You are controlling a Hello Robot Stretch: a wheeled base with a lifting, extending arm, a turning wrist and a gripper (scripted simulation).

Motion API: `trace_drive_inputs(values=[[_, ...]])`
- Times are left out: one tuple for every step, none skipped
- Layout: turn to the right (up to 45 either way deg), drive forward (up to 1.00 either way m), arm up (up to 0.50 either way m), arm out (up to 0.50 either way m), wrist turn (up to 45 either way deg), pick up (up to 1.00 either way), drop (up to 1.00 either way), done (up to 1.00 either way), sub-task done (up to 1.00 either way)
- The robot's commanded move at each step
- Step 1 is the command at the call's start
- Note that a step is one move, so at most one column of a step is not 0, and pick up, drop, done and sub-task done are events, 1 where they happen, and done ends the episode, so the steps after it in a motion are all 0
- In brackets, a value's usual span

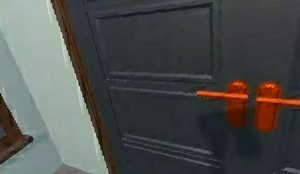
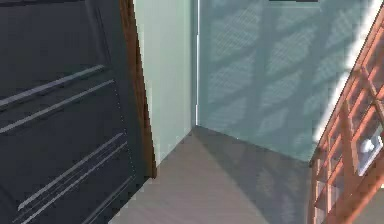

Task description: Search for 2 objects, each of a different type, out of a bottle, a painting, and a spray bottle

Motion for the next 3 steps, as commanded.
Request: trace_drive_inputs(values=[[-45.0,0.0,0.0,0.0,0.0,0.0,0.0,0.0,0.0],[-15.0,0.0,0.0,0.0,0.0,0.0,0.0,0.0,0.0],[0.0,0.9,0.0,0.0,0.0,0.0,0.0,0.0,0.0]])
